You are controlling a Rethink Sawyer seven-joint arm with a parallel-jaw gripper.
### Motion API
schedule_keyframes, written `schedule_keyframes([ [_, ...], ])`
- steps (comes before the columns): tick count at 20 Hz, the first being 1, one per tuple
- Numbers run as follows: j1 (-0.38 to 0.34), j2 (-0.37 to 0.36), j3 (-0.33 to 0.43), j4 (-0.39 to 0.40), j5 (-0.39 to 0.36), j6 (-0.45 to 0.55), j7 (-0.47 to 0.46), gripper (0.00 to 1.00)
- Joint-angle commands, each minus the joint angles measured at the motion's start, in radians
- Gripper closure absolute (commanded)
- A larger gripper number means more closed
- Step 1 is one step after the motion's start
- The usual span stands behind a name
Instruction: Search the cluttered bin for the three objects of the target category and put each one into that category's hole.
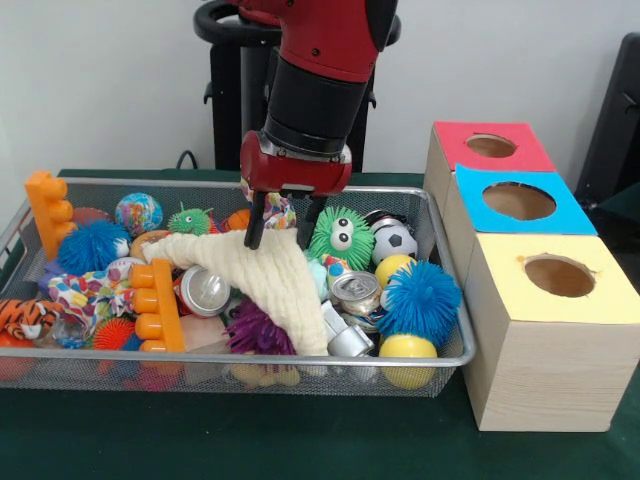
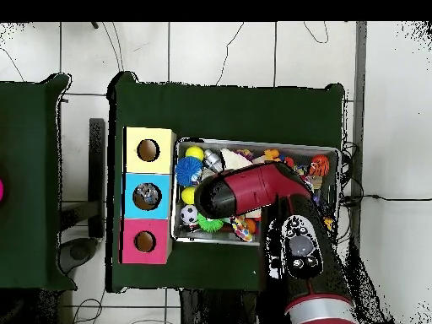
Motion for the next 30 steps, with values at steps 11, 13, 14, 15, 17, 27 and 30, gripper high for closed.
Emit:
schedule_keyframes([
  [11, 0.06, 0.004, -0.095, -0.029, -0.089, 0.183, -0.059, 0.0],
  [13, 0.069, 0.012, -0.111, -0.048, -0.109, 0.193, -0.071, 0.0],
  [14, 0.073, 0.013, -0.122, -0.055, -0.122, 0.2, -0.078, 0.0],
  [15, 0.078, 0.011, -0.135, -0.058, -0.137, 0.202, -0.081, 0.0],
  [17, 0.075, 0.004, -0.144, -0.059, -0.154, 0.206, -0.098, 0.0],
  [27, 0.017, -0.048, -0.14, -0.034, -0.21, 0.182, -0.205, 0.0],
  [30, -0.003, -0.073, -0.126, -0.021, -0.206, 0.174, -0.221, 0.0],
])
